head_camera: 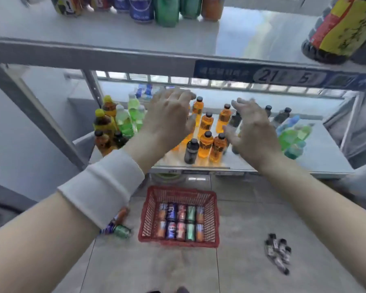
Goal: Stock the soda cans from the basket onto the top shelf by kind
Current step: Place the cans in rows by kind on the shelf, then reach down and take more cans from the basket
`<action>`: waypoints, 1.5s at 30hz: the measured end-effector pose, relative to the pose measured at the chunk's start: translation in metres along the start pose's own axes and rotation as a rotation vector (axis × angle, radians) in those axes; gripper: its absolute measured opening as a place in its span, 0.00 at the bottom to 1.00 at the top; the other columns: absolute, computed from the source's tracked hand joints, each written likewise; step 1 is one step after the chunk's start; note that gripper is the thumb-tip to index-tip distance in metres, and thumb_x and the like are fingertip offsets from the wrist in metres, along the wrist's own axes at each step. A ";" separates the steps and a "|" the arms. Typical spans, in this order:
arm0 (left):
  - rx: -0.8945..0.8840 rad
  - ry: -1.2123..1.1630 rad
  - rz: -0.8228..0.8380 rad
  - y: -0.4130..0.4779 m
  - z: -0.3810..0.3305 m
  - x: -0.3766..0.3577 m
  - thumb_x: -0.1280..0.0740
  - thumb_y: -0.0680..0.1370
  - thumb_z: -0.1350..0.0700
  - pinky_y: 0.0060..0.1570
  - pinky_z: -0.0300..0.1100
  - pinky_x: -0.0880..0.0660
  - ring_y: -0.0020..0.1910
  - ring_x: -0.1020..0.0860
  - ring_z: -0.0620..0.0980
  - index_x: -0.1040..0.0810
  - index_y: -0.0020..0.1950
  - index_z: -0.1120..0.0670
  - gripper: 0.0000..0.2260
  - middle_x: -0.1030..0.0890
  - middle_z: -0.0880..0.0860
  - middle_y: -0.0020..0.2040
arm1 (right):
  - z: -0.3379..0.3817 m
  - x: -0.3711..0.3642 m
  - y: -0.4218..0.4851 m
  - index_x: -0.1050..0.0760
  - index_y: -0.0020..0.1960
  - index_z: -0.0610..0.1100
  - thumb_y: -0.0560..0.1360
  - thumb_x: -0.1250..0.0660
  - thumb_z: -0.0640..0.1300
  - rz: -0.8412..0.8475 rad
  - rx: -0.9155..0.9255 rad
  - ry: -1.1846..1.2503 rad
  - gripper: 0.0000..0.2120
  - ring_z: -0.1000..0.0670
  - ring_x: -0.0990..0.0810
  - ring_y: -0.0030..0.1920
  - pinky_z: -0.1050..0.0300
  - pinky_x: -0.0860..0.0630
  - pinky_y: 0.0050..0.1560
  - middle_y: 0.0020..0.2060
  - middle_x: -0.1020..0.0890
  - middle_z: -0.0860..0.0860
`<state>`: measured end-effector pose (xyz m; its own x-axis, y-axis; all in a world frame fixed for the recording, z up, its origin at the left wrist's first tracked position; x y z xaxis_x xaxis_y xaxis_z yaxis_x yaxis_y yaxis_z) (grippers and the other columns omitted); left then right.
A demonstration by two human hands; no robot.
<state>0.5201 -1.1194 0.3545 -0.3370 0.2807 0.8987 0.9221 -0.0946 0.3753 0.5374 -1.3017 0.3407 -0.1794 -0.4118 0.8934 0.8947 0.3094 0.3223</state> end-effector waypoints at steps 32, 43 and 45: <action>0.919 -0.465 0.880 -0.292 0.119 -0.357 0.36 0.76 0.53 0.63 0.43 0.32 0.64 0.29 0.51 0.31 0.66 0.55 0.19 0.26 0.52 0.65 | -0.074 -0.359 -0.168 0.38 0.71 0.42 0.72 0.33 0.57 0.960 -0.750 0.277 0.33 0.48 0.31 0.67 0.57 0.34 0.63 0.68 0.30 0.47; 0.828 -0.364 0.976 -0.326 0.247 -0.700 0.35 0.75 0.54 0.49 0.45 0.28 0.55 0.22 0.59 0.24 0.56 0.62 0.14 0.20 0.61 0.55 | -0.129 -0.755 -0.138 0.25 0.51 0.38 0.75 0.36 0.55 1.117 -0.600 0.219 0.19 0.41 0.23 0.57 0.55 0.32 0.43 0.48 0.23 0.39; 0.814 -0.327 1.035 -0.339 0.265 -0.749 0.34 0.75 0.50 0.52 0.45 0.27 0.56 0.22 0.58 0.24 0.59 0.59 0.17 0.21 0.59 0.57 | -0.134 -0.809 -0.135 0.25 0.48 0.39 0.77 0.39 0.55 1.109 -0.519 0.141 0.18 0.41 0.25 0.60 0.54 0.31 0.50 0.56 0.23 0.38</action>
<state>0.5104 -1.0445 -0.5065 0.5284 0.6487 0.5478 0.6120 0.1562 -0.7753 0.6167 -1.1254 -0.4678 0.7976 -0.2424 0.5523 0.5971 0.1871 -0.7801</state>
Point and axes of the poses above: each hand's wrist, its own y-axis towards the middle knuckle, its own x-axis out of the back of the hand, z = x × y, the point moved 1 cm from there along y, towards the middle knuckle
